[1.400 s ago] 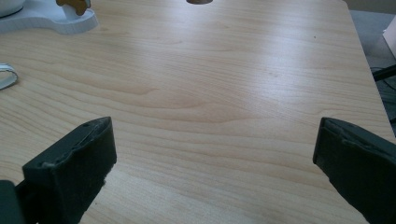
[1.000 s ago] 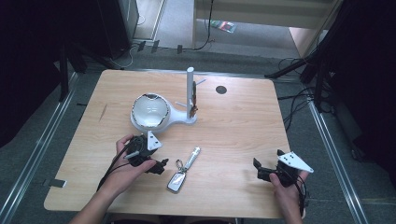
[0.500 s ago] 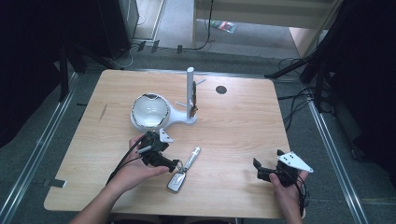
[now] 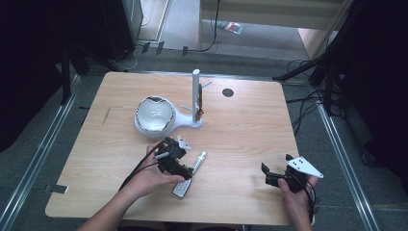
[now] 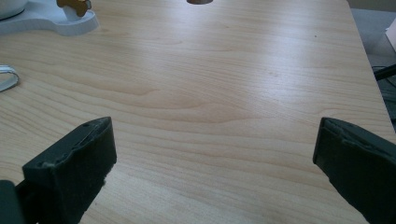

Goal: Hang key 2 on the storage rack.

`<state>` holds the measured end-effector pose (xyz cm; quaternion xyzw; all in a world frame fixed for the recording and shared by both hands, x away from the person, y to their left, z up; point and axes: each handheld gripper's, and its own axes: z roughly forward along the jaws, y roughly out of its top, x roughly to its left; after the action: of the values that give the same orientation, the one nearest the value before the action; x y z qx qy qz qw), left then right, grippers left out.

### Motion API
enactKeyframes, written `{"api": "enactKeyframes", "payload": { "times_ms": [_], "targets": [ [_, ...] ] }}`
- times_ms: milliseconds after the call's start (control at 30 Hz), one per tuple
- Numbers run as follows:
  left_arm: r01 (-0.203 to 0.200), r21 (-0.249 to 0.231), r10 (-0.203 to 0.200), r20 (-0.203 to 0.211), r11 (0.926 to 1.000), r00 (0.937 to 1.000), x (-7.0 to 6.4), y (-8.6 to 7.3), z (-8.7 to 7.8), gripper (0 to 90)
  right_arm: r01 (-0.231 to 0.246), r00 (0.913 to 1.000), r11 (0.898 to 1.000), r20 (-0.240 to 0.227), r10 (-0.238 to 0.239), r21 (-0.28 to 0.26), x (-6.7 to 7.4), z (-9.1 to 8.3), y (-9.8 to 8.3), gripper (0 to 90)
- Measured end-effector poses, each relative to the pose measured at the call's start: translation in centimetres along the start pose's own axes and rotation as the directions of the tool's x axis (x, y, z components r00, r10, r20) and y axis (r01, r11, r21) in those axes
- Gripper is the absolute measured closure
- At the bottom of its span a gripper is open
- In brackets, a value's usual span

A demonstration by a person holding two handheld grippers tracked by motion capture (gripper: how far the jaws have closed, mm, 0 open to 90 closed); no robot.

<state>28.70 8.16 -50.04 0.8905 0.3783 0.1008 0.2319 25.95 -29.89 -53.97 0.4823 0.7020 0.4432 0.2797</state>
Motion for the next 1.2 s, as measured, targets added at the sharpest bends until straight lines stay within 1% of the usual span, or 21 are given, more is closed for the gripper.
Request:
{"api": "enactKeyframes", "payload": {
  "times_ms": [100, 167, 200, 267, 300, 400, 533, 567, 667, 733, 800, 867, 900, 967, 1033, 1067, 1200],
  "targets": [
    [-0.010, 0.020, 0.010, 0.007, 0.9998, 0.9999, -0.3, 0.1, 0.3, 15.8, 0.002, 1.0000, 1.000, 0.003, -0.002, 0.001, 0.0, 0.0, 0.0, 0.0],
    [-0.014, 0.023, 0.014, 0.011, 0.9996, 0.9998, -0.4, 0.2, 0.5, 16.0, 0.002, 1.0000, 1.000, 0.004, -0.002, 0.001, 0.0, 0.0, 0.0, 0.0],
    [-0.013, 0.031, 0.012, 0.019, 0.9994, 0.9998, -0.5, 0.3, 0.7, 19.0, 0.002, 1.0000, 1.000, 0.004, -0.002, 0.001, 0.0, 0.0, 0.0, 0.0],
    [-0.012, 0.032, 0.011, 0.020, 0.9994, 0.9997, -0.5, 0.3, 0.8, 20.8, 0.002, 1.0000, 1.000, 0.003, -0.002, 0.001, 0.0, 0.0, 0.0, 0.0],
    [-0.015, 0.043, 0.014, 0.032, 0.9990, 0.9994, -0.6, 0.4, 1.0, 21.9, 0.001, 1.0000, 1.000, 0.003, -0.001, 0.001, 0.0, 0.0, 0.0, 0.0],
    [-0.019, 0.063, 0.017, 0.045, 0.9978, 0.9988, -0.8, 0.5, 1.4, 24.5, 0.003, 1.0000, 1.000, 0.004, -0.003, 0.001, 0.0, 0.0, 0.0, 0.0],
    [-0.025, 0.075, 0.022, 0.038, 0.9969, 0.9990, -1.2, 0.8, 1.8, 29.4, 0.003, 1.0000, 1.000, 0.006, -0.003, 0.001, 0.0, 0.1, 0.0, 0.0],
    [-0.021, 0.073, 0.017, 0.047, 0.9971, 0.9987, -1.2, 0.9, 1.9, 31.3, 0.004, 1.0000, 1.000, 0.007, -0.004, 0.001, 0.0, 0.1, 0.0, 0.0],
    [-0.022, 0.081, 0.018, 0.048, 0.9965, 0.9987, -1.4, 1.1, 2.1, 37.7, 0.005, 0.9999, 1.000, 0.009, -0.005, 0.000, 0.1, 0.1, 0.0, 0.0],
    [-0.046, 0.100, 0.041, 0.051, 0.9940, 0.9979, -1.5, 1.3, 2.2, 40.6, 0.004, 0.9999, 1.000, 0.009, -0.004, 0.000, 0.1, 0.1, 0.0, 0.0],
    [-0.059, 0.107, 0.053, 0.060, 0.9925, 0.9968, -1.6, 1.4, 2.3, 42.7, 0.004, 0.9999, 1.000, 0.010, -0.004, 0.000, 0.1, 0.1, 0.0, 0.0],
    [-0.060, 0.108, 0.053, 0.067, 0.9923, 0.9963, -1.8, 1.5, 2.3, 47.3, 0.003, 0.9999, 1.000, 0.010, -0.003, 0.000, 0.1, 0.1, 0.0, 0.0],
    [-0.074, 0.116, 0.066, 0.072, 0.9905, 0.9952, -1.8, 1.6, 2.4, 48.9, 0.002, 0.9999, 1.000, 0.012, -0.002, 0.002, 0.0, 0.1, 0.0, 0.0],
    [-0.089, 0.130, 0.081, 0.065, 0.9875, 0.9946, -2.1, 1.8, 2.5, 51.5, -0.006, 0.9999, 1.000, 0.013, 0.006, -0.002, 0.0, 0.1, 0.0, 0.0],
    [-0.092, 0.135, 0.084, 0.063, 0.9865, 0.9945, -2.3, 1.9, 2.6, 53.9, -0.014, 0.9998, 1.000, 0.014, 0.014, 0.000, -0.1, 0.1, 0.0, 0.0],
    [-0.099, 0.135, 0.092, 0.056, 0.9859, 0.9942, -2.3, 1.9, 2.6, 55.6, -0.014, 0.9998, 1.000, 0.015, 0.014, 0.000, -0.1, 0.1, 0.0, 0.0],
    [-0.106, 0.137, 0.100, 0.045, 0.9849, 0.9939, -2.3, 1.9, 2.6, 62.9, -0.010, 0.9998, 1.000, 0.017, 0.010, 0.001, 0.0, 0.1, 0.0, 0.0]
  ]
}}
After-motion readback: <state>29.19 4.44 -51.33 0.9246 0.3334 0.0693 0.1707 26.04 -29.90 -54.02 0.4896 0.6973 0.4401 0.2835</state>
